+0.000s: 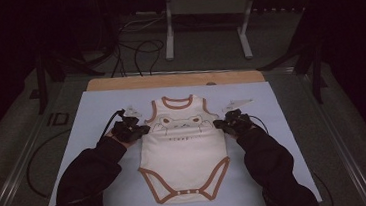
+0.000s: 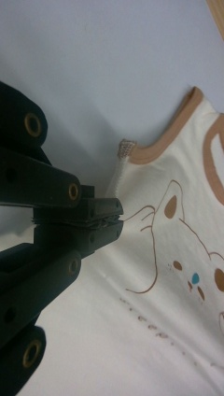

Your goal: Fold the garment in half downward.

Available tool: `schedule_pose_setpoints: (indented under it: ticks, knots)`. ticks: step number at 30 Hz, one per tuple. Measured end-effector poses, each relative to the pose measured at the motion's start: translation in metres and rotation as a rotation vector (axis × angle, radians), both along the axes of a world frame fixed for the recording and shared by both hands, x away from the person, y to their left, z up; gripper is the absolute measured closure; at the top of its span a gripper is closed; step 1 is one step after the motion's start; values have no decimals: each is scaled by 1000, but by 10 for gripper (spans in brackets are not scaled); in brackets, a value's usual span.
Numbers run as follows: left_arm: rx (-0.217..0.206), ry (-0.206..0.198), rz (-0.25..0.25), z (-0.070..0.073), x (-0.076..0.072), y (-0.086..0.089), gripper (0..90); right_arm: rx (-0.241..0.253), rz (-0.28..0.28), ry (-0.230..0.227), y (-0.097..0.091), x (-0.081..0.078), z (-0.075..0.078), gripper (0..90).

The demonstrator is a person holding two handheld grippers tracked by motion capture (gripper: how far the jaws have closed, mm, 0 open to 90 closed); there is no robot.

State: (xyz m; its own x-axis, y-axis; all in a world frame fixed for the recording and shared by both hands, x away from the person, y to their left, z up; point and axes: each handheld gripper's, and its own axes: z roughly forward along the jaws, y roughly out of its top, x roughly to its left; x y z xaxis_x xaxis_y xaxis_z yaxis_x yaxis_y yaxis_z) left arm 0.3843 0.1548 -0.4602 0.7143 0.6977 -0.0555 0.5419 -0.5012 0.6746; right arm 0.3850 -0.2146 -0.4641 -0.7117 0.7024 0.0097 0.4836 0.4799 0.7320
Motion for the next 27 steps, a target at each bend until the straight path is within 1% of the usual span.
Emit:
schedule_pose_setpoints:
  ticks: [6,9,11,14,17,19,23,27]
  knots:
    - [-2,-4,-14,6,-9,4,896,10,23,-9,0,-10,8,891]
    - [-5,-3,-27,7,-13,5,896,32,32,-4,-2,-15,9,890]
    - [-9,-6,-38,7,-16,5,896,19,38,-12,-2,-19,9,891]
    - [-13,-3,-46,7,-19,5,896,13,41,-14,-2,-25,10,891]
    - [-6,-7,-59,9,-25,5,896,11,45,-22,-2,-31,12,891]
    - [-6,-13,-62,11,-28,5,896,15,45,-25,-3,-36,12,891]
    - [-21,-14,-75,14,-34,6,896,22,54,-30,-3,-46,14,891]
    - [-4,-13,-101,14,-42,5,896,29,65,-28,-4,-54,15,891]
